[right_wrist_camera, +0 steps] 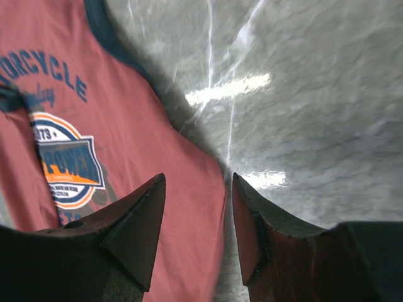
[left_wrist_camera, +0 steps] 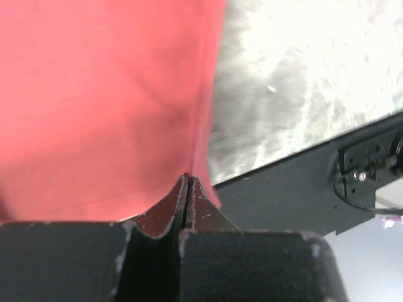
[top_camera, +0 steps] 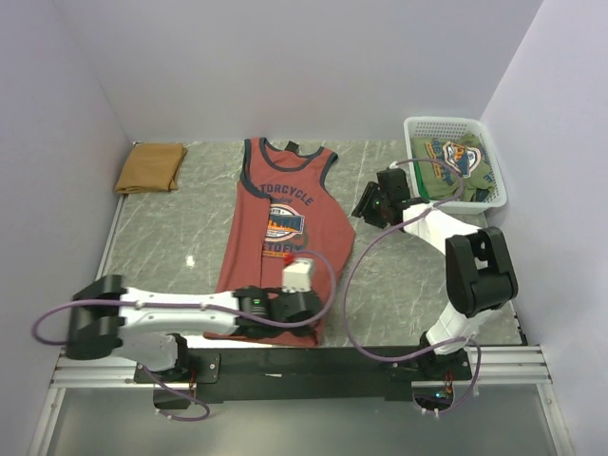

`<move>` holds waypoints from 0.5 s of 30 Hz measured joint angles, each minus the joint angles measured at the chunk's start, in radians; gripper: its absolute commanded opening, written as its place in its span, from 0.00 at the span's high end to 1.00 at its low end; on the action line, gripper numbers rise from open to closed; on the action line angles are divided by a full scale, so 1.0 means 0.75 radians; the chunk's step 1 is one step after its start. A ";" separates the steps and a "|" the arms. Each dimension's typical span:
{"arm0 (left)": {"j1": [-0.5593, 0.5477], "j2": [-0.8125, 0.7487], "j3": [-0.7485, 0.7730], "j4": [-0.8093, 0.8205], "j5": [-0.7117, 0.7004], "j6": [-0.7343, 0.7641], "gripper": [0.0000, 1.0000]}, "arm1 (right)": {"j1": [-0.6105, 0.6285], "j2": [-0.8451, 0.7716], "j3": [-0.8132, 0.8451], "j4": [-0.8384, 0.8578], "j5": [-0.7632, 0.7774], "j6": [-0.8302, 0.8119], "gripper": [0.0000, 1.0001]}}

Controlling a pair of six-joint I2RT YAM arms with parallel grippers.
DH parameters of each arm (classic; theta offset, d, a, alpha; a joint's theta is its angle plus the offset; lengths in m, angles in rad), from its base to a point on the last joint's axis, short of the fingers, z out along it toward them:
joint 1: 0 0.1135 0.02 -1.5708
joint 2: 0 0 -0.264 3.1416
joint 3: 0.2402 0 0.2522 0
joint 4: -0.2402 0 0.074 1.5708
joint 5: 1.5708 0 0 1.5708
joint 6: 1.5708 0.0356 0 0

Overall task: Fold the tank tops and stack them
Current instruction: Fold the tank top

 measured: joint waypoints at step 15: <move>0.164 -0.760 -0.509 -0.127 -0.071 -0.382 0.99 | 0.160 0.145 0.074 0.008 0.047 0.046 0.43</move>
